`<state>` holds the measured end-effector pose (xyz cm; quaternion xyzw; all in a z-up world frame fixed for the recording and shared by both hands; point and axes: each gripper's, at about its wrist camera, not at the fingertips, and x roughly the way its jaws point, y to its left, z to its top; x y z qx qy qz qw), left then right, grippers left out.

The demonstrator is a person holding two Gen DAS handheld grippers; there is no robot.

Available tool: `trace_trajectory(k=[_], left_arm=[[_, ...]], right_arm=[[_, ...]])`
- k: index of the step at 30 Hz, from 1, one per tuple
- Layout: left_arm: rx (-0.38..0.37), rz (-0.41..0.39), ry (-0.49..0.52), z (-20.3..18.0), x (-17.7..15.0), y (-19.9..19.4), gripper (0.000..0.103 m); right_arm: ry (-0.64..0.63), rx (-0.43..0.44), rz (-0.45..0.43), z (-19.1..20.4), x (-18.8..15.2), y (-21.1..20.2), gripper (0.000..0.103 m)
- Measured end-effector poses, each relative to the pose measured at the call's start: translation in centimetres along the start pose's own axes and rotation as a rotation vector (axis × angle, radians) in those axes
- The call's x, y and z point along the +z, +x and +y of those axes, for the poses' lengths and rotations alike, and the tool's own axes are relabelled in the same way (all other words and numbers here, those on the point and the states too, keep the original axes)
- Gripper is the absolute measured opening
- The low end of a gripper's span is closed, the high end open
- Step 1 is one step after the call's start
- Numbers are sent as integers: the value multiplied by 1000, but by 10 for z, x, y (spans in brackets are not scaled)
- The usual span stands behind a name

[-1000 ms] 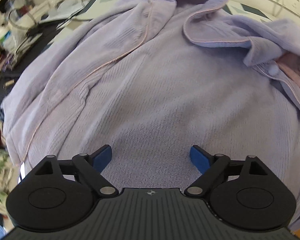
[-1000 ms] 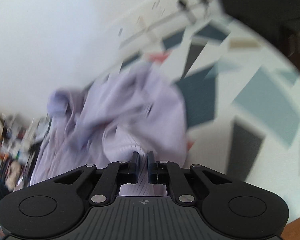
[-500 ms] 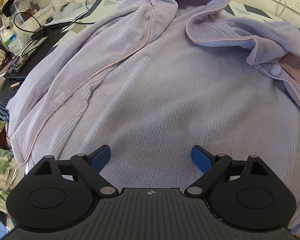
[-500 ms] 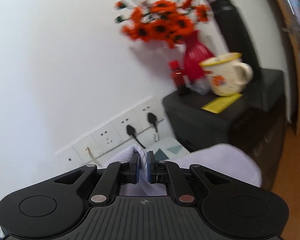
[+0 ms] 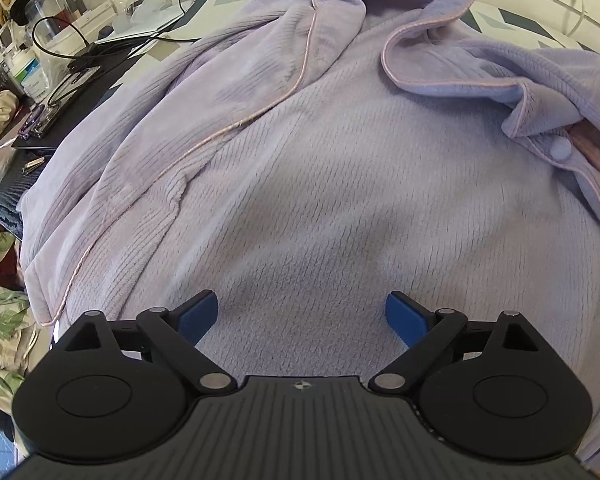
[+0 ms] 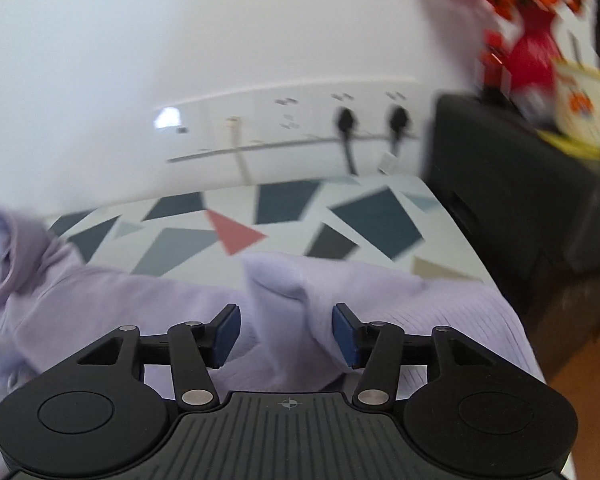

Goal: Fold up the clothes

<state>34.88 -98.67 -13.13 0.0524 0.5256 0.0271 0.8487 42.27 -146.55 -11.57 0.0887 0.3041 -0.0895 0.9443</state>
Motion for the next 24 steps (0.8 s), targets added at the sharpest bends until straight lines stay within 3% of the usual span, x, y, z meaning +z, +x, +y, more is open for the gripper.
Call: trace_trajectory(k=[6,11,17,21,24], left_arm=[[-62,-103,24,-1,20,-14,93],[-19,-217,118,11,50,-14,93],[-32,-272,167,53,103,15,93],[-97,-307,160,82,143,38,93],[-148,-333,203,94,167,51,93]], right_arm=[[-100,77,-36,34,12,-25,48],[-173,183,-27,85,8,-40,48],[-342,285,-15,198,-5,-40,55],[-467,347,47,281,-15,-21,52],[-594,315,78,329,-24,-2,51]])
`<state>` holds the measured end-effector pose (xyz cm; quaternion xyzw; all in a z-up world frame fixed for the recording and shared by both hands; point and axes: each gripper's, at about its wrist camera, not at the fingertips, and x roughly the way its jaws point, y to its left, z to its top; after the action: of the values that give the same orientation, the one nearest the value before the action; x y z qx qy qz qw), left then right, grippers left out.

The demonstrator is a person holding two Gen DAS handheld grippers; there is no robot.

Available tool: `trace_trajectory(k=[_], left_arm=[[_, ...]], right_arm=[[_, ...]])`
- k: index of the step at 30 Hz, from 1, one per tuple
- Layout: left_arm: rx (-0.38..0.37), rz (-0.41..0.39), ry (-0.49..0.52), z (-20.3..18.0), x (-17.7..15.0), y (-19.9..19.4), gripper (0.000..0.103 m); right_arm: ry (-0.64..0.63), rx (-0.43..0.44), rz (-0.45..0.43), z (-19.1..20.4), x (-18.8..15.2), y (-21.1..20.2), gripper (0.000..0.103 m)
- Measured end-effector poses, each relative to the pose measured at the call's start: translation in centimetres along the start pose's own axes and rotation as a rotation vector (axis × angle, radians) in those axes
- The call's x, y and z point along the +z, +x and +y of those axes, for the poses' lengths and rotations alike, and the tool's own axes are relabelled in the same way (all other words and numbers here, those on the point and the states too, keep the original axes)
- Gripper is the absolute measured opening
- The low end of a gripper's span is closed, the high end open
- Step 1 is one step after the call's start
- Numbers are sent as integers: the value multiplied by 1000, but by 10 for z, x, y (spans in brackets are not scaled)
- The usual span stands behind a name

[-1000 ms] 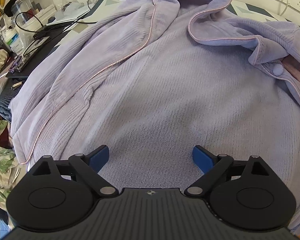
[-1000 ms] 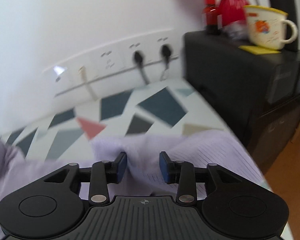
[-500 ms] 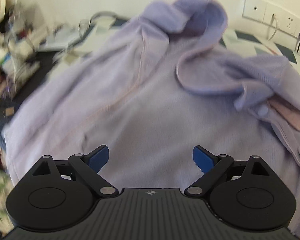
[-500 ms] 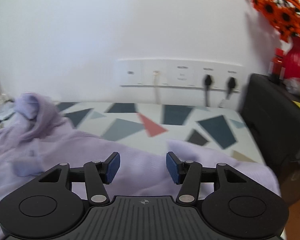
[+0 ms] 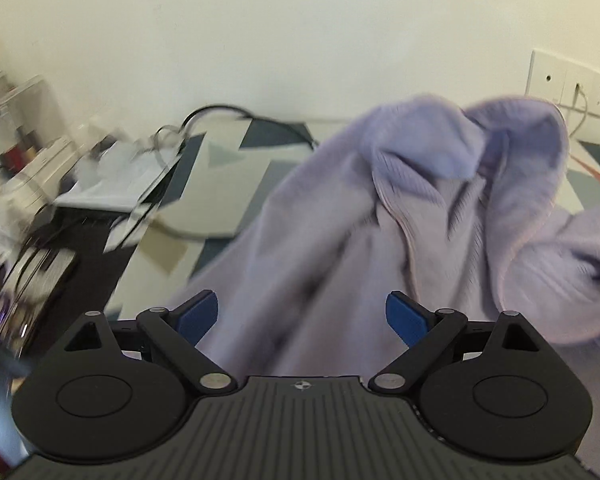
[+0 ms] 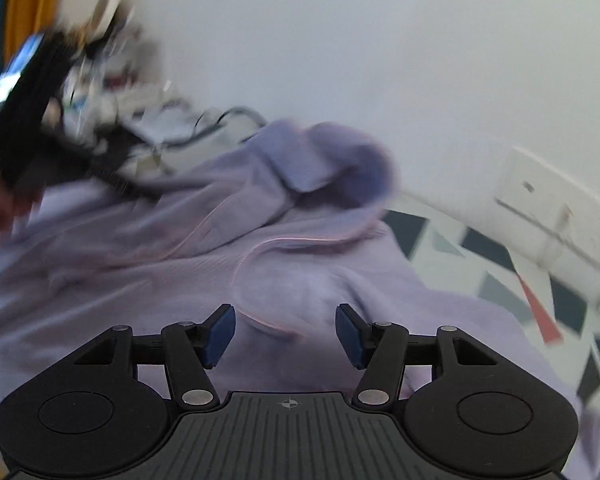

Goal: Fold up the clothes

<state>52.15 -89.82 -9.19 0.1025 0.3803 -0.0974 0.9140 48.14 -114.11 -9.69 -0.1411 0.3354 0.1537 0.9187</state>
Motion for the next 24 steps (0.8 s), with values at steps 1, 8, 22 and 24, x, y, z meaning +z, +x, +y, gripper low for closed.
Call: trace_trajectory(k=[1,8,22,24], left_arm=[[-19,-11,22,3,5,5,93],[-102,-177,339,-22,37,33,93],[-153,-382,734,-96,48,63,90],[-180,-356,708,-95,52,61,57]], right_arm=[[-33,-30,26,8,4,11,51],[-225,-130,165,41,5,41,39],[-231,-218,142,55,-5,54,45],[-162,-203,123,46,-2,50,24]])
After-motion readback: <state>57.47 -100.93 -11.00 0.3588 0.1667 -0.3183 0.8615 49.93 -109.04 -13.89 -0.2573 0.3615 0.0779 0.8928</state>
